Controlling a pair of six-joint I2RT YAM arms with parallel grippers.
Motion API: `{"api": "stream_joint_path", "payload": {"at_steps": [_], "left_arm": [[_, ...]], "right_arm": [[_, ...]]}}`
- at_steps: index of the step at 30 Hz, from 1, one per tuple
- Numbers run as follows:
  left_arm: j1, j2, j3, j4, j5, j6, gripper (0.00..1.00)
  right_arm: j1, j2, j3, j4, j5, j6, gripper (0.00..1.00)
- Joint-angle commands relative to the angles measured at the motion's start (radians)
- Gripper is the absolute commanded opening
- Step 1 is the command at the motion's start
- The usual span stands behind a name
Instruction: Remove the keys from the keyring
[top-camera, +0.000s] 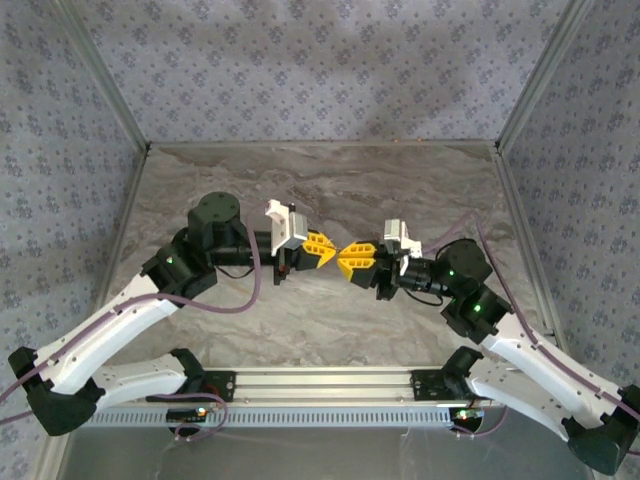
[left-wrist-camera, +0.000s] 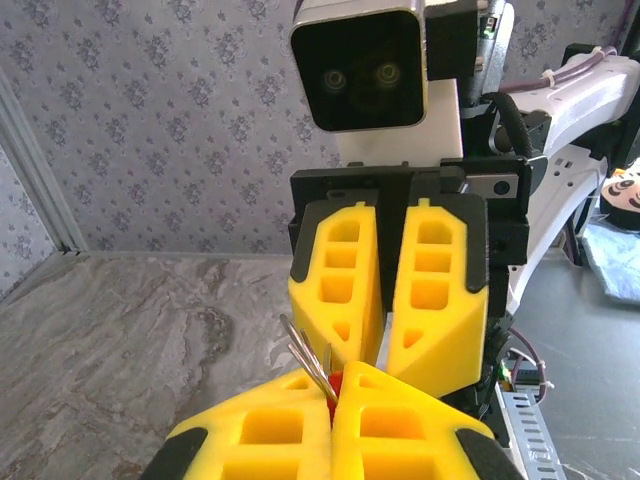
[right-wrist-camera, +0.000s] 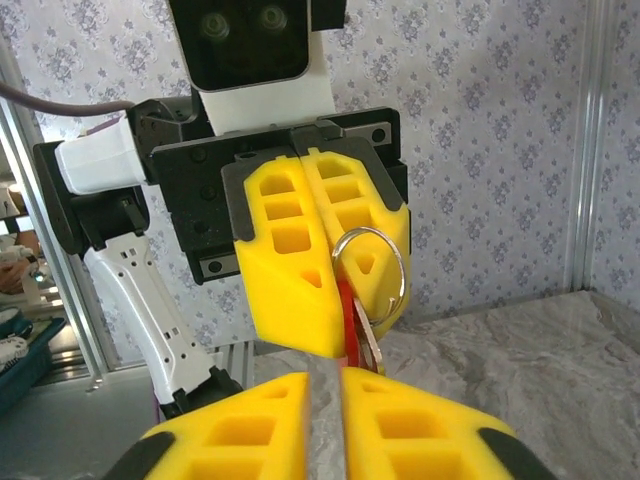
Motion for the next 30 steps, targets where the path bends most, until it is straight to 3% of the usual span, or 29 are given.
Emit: {"api": "stream_joint_path", "payload": {"at_steps": [1, 11, 18, 25, 30], "left_arm": [[-0.006, -0.002, -0.003, 0.048, 0.043, -0.018, 0.00], [-0.005, -0.007, -0.004, 0.046, 0.070, -0.026, 0.00], [-0.004, -0.017, -0.012, 0.026, 0.036, -0.024, 0.01], [-0.001, -0.033, -0.027, 0.029, 0.003, -0.035, 0.10], [0.003, -0.041, -0.031, 0.026, -0.001, -0.037, 0.10]], "right_arm": [[0.012, 0.013, 0.005, 0.051, 0.027, 0.008, 0.14], [0.058, 0.051, 0.058, 0.003, 0.094, -0.052, 0.00], [0.108, 0.025, 0.100, -0.133, 0.256, -0.162, 0.00], [0.163, 0.005, 0.148, -0.266, 0.427, -0.277, 0.00], [0.182, -0.003, 0.165, -0.310, 0.479, -0.324, 0.00]]}}
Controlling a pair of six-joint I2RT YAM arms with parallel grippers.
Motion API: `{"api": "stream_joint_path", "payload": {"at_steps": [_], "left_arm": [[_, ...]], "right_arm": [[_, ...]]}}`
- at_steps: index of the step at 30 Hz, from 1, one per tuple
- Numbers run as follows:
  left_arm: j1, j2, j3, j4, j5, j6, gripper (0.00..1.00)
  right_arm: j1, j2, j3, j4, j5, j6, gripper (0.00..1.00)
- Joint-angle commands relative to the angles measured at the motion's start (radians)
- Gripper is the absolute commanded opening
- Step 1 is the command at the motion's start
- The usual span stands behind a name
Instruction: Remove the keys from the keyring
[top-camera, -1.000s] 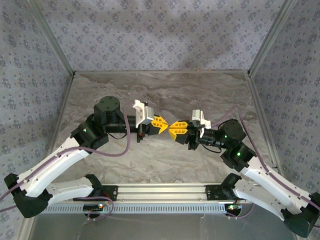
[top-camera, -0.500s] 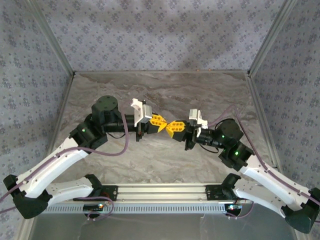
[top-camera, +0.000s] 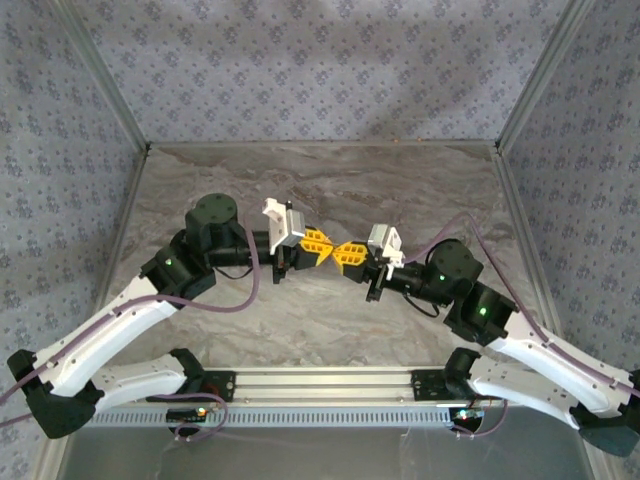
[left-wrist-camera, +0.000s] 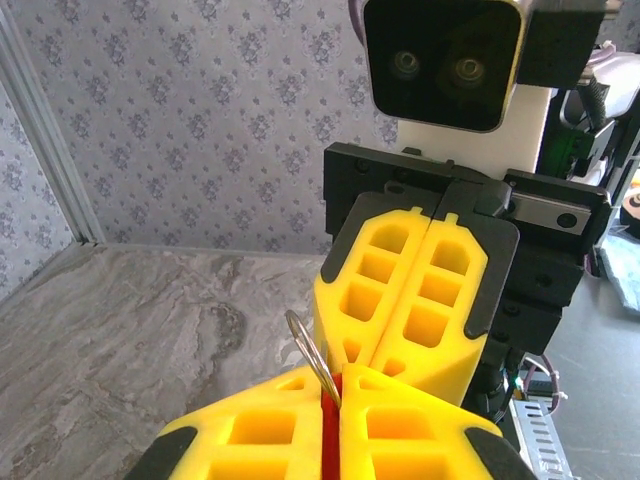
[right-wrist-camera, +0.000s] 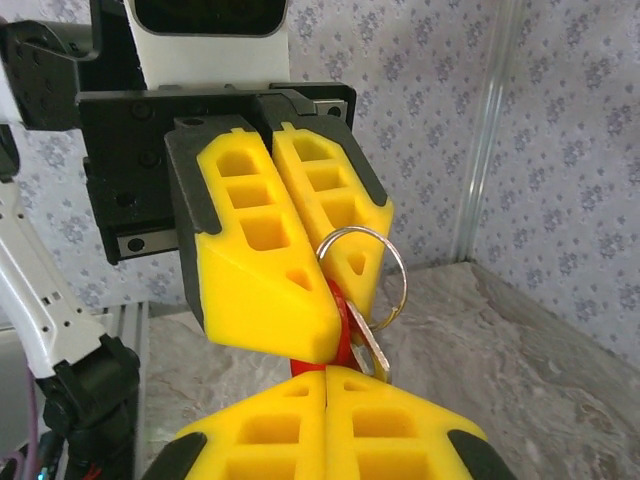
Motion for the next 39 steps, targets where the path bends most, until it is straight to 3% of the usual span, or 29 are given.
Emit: {"api": "stream_joint_path", "payload": {"at_steps": [1, 9, 12, 14, 17, 20, 23, 31, 39], "left_arm": [[-0.006, -0.024, -0.005, 0.004, 0.030, -0.011, 0.11], [0.001, -0.031, -0.013, 0.015, 0.040, -0.019, 0.05], [0.002, -0.028, -0.011, 0.022, 0.062, -0.022, 0.04], [0.003, -0.027, -0.009, 0.022, 0.080, -0.023, 0.02], [0.002, -0.028, -0.011, 0.028, 0.080, -0.028, 0.02], [0.003, -0.030, -0.015, 0.032, 0.096, -0.029, 0.00], [0.002, -0.031, -0.018, 0.038, 0.105, -0.033, 0.00], [0.008, -0.042, -0.029, 0.045, 0.080, -0.029, 0.00], [0.008, -0.031, -0.027, 0.066, 0.108, -0.043, 0.00]], "right_arm": [[0.010, -0.015, 0.048, -0.040, 0.115, -0.063, 0.00], [0.013, -0.015, 0.055, -0.047, 0.113, -0.080, 0.00], [0.015, -0.006, 0.049, -0.017, 0.063, -0.064, 0.20], [0.015, 0.000, 0.045, -0.001, 0.052, -0.059, 0.28], [0.013, 0.010, 0.035, 0.034, 0.005, -0.051, 0.29], [0.014, 0.013, 0.030, 0.061, 0.004, -0.046, 0.22], [0.012, 0.017, 0.033, 0.051, 0.077, -0.041, 0.26], [-0.042, -0.063, -0.041, 0.078, 0.043, 0.026, 0.29], [-0.053, -0.025, -0.018, 0.094, -0.048, 0.040, 0.31]]}}
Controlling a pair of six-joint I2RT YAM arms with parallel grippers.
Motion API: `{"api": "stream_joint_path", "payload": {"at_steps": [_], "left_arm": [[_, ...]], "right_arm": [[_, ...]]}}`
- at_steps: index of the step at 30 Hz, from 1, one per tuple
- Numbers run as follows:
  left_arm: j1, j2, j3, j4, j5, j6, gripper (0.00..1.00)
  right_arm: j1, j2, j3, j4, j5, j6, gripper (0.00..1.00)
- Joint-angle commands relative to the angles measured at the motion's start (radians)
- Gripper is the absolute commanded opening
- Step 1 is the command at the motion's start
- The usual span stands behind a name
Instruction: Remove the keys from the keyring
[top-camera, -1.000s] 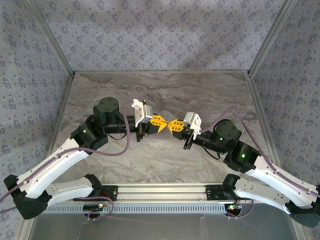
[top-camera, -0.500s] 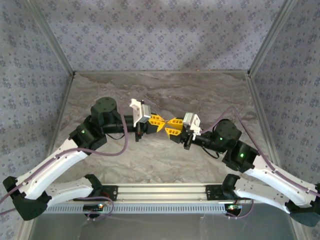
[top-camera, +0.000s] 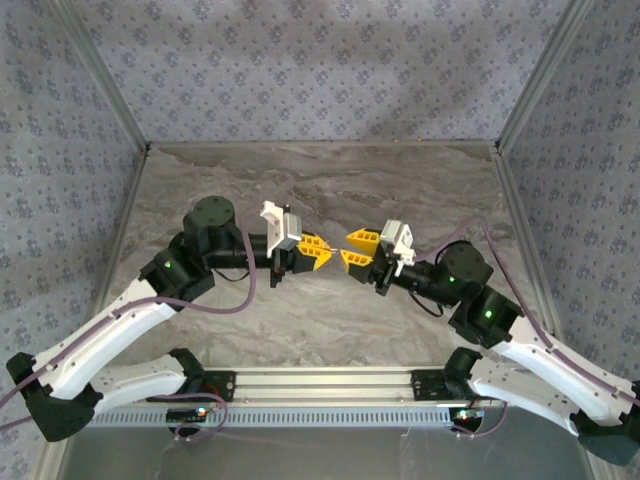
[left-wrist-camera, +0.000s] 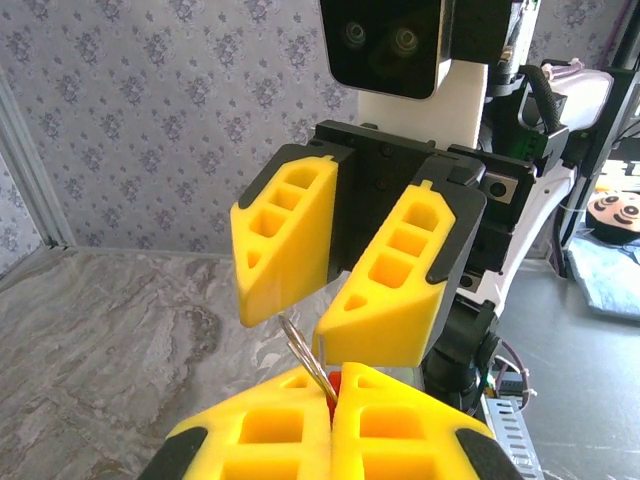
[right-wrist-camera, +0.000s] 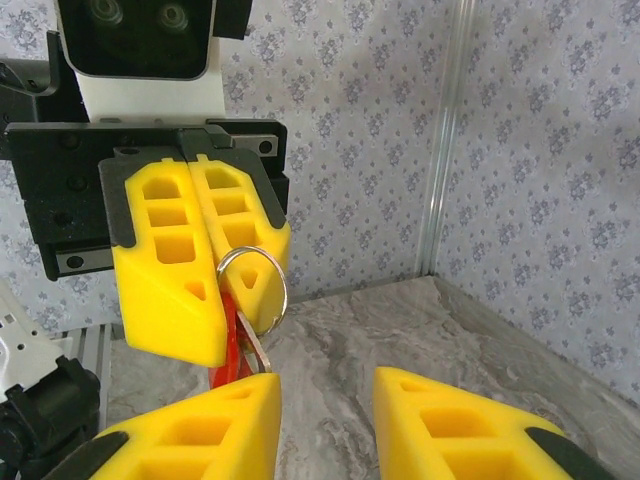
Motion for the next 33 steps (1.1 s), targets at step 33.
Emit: {"api": "stream_joint_path", "payload": {"at_steps": [33], "left_arm": [[-0.002, -0.031, -0.011, 0.034, 0.012, 0.001, 0.00]], "right_arm": [[-0.046, 0.020, 0.010, 0.061, -0.232, 0.114, 0.32]]}}
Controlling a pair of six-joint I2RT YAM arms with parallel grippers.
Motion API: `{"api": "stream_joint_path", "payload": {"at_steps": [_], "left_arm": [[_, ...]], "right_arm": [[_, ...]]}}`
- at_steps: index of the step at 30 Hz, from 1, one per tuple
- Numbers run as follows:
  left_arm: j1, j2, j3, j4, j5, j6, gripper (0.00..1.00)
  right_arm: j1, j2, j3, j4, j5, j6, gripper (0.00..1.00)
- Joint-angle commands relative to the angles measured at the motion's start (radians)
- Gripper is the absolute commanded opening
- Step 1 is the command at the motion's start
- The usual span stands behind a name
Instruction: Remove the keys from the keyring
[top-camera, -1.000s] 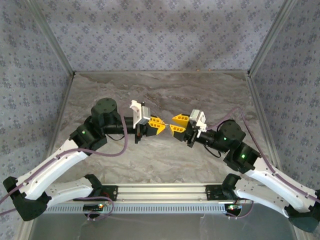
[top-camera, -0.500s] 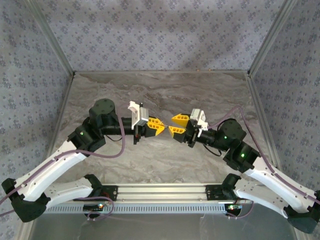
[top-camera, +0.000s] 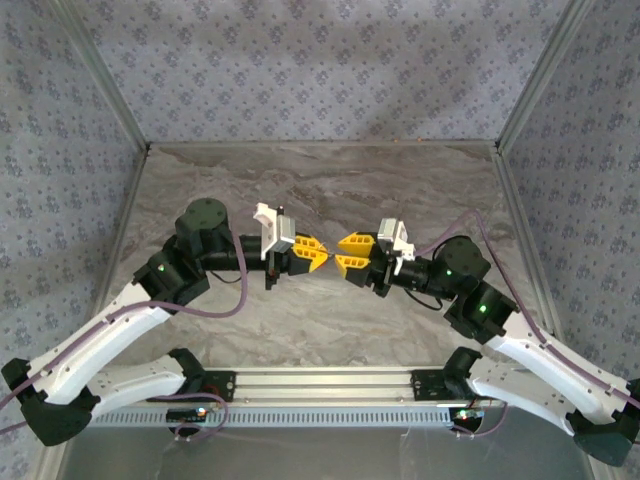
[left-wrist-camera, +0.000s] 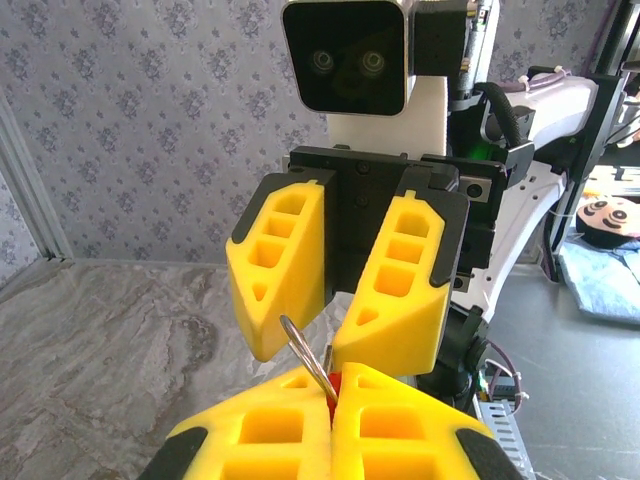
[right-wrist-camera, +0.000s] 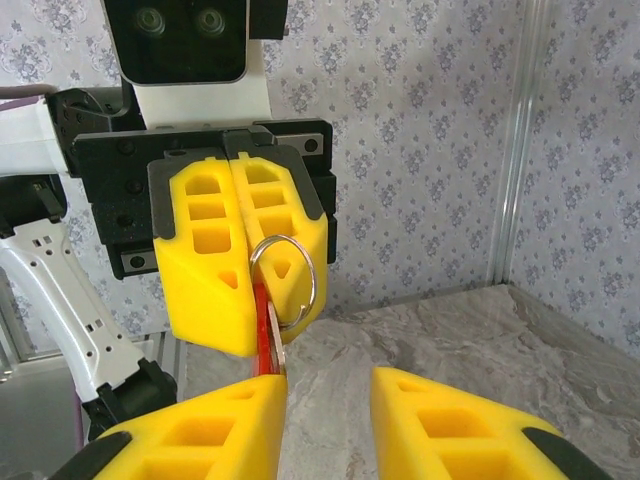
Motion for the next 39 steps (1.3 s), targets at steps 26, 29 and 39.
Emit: {"api": "stream_joint_path", "payload": {"at_steps": [26, 29, 39], "left_arm": [[-0.004, 0.006, -0.003, 0.045, 0.012, -0.006, 0.00], [-0.004, 0.002, -0.005, 0.036, -0.003, -0.004, 0.04], [-0.003, 0.006, -0.007, 0.030, -0.018, -0.011, 0.07]], "right_arm": [[-0.008, 0.034, 0.082, -0.061, 0.029, -0.004, 0.00], [-0.006, 0.026, 0.118, -0.155, 0.110, -0.045, 0.00], [0.167, 0.027, 0.196, -0.284, 0.436, -0.263, 0.00]]}}
